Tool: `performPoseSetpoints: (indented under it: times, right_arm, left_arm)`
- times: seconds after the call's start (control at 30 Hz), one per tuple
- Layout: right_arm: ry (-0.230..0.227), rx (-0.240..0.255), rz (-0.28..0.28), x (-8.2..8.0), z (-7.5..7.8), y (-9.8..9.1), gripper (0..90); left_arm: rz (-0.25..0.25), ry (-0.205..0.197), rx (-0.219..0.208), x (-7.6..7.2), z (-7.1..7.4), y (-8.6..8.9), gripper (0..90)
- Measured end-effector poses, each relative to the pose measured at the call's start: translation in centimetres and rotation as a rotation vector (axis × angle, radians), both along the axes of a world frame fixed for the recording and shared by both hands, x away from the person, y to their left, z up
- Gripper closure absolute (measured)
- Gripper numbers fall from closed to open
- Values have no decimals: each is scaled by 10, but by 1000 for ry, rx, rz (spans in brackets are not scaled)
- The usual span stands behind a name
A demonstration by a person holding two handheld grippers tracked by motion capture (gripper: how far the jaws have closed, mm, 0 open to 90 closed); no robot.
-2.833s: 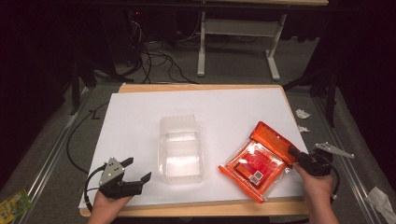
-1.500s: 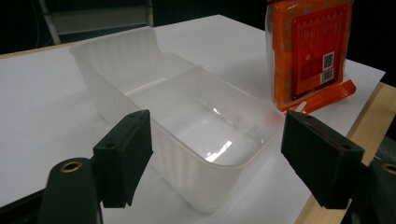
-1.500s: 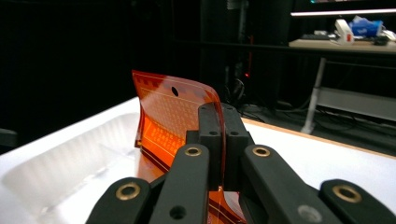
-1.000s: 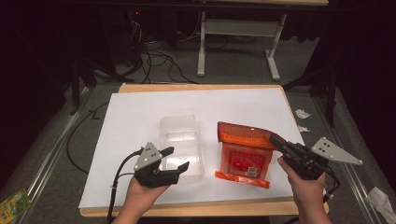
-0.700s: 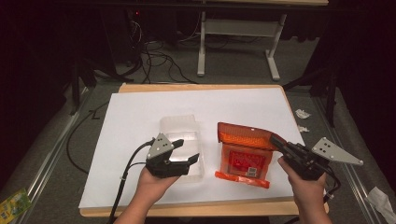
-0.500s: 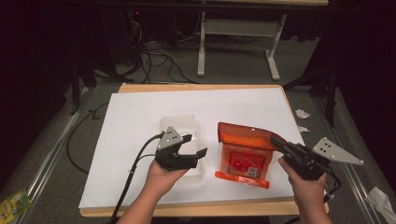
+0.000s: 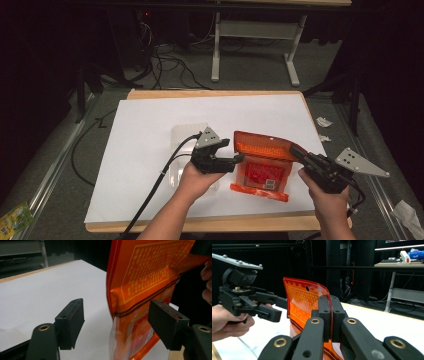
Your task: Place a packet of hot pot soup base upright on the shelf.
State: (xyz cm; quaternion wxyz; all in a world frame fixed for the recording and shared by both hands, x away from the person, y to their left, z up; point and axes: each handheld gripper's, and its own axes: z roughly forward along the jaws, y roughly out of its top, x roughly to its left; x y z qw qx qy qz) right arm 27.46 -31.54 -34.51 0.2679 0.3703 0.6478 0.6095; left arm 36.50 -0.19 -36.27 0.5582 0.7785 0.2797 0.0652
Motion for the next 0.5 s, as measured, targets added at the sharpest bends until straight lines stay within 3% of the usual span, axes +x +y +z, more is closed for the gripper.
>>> performPoseSetpoints:
  times: [0.17, 0.33, 0.5]
  right_arm:
    - [0, 1, 3, 0, 0, -1, 900]
    - [3, 9, 5, 0, -1, -2, 900]
    - [15, 25, 0, 0, -3, -5, 900]
  left_arm:
    - [-1, 2, 14, 2, -4, -8, 374]
    - [-7, -6, -16, 2, -7, -11, 484]
    - [-16, -17, -34, -1, -7, -13, 730]
